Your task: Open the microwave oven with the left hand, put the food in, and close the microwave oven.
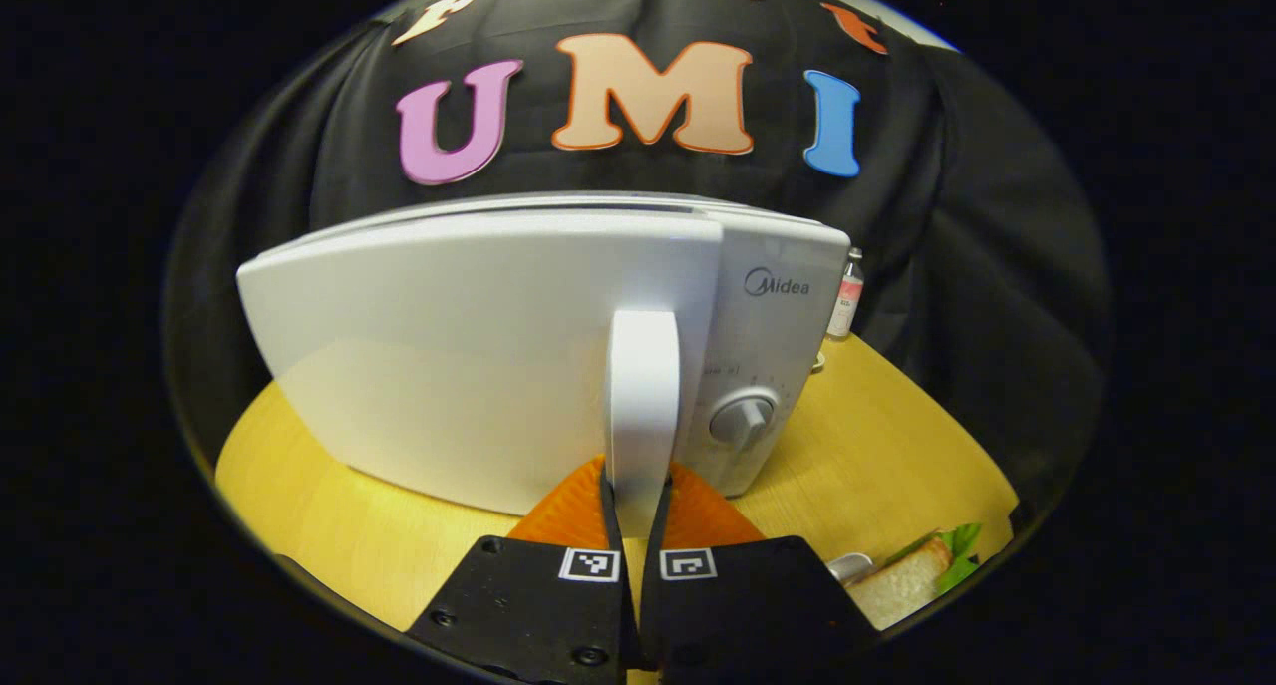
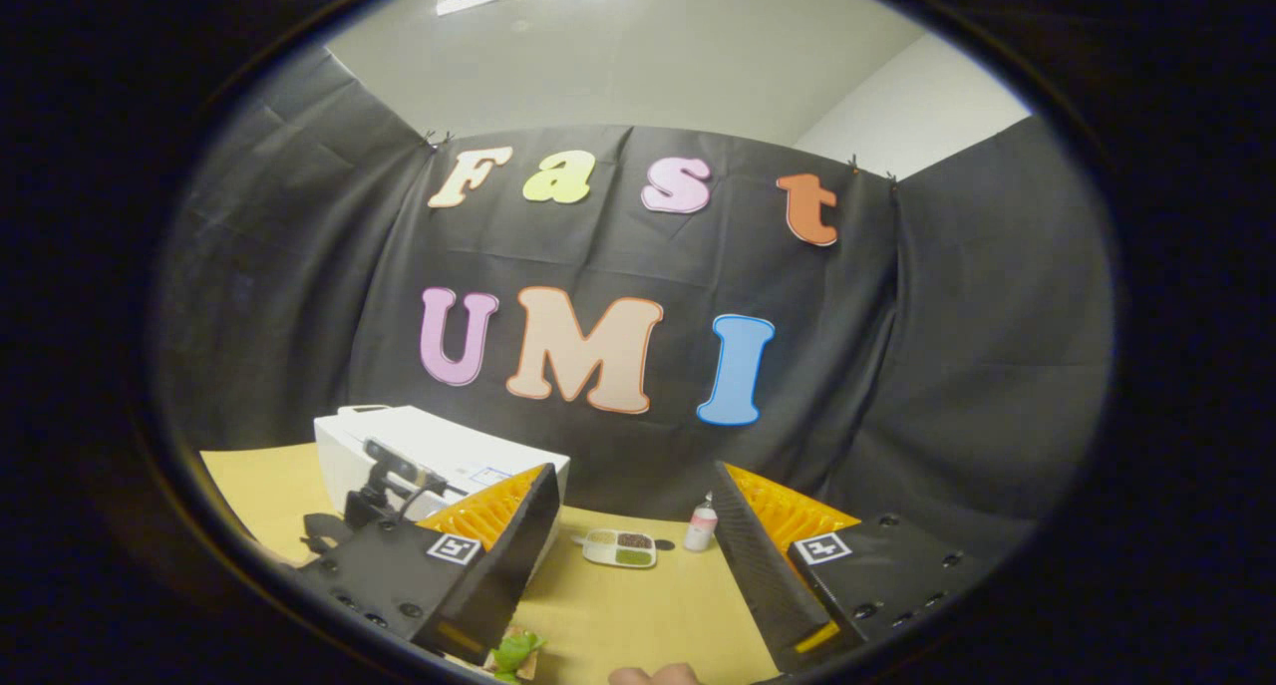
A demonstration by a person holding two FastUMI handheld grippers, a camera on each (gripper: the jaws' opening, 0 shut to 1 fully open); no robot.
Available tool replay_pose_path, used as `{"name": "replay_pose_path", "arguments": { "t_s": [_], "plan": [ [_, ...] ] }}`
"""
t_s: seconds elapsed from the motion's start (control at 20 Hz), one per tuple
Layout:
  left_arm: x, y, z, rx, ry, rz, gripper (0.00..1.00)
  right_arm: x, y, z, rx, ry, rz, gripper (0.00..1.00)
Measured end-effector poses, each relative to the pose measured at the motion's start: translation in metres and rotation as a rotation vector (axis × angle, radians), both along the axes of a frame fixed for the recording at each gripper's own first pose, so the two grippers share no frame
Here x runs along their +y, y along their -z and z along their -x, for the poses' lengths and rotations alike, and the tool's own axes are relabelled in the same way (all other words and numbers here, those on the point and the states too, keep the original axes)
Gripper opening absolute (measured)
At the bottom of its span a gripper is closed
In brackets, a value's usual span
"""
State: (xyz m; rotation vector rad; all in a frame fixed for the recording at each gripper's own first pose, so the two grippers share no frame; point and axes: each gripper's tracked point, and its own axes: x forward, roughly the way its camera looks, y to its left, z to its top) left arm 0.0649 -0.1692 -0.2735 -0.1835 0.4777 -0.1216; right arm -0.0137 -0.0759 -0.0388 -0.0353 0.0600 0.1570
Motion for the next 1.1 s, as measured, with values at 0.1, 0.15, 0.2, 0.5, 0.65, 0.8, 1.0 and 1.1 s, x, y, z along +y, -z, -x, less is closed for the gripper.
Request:
{"name": "replay_pose_path", "arguments": {
  "t_s": [0.1,0.15,0.2,0.5,0.65,0.8,1.0,1.1],
  "plan": [
    [0.008,0.003,0.034,0.025,0.021,-0.039,0.0,-0.001,0.004,-0.003,0.012,0.016,-0.027,0.97],
    [0.013,0.001,0.045,0.015,0.042,-0.059,0.0,0.002,0.008,-0.004,0.024,0.014,-0.046,0.97],
    [0.022,0.002,0.059,0.035,0.063,-0.062,0.0,0.004,0.013,-0.005,0.035,0.011,-0.055,0.97],
    [0.075,0.006,0.131,0.134,0.078,-0.099,0.0,0.016,0.038,0.0,0.085,0.0,-0.037,0.97],
    [0.102,0.008,0.154,0.155,0.06,-0.099,0.0,0.037,0.043,0.002,0.092,-0.004,-0.073,0.97],
    [0.128,0.011,0.174,0.174,0.082,-0.118,0.0,0.061,0.045,0.006,0.101,0.01,-0.047,0.98],
    [0.179,0.016,0.201,0.2,0.061,-0.118,0.0,0.092,0.041,0.02,0.11,0.034,-0.036,0.97],
    [0.211,0.019,0.21,0.209,0.039,-0.125,0.0,0.107,0.042,0.024,0.116,0.033,-0.013,0.96]
  ]
}}
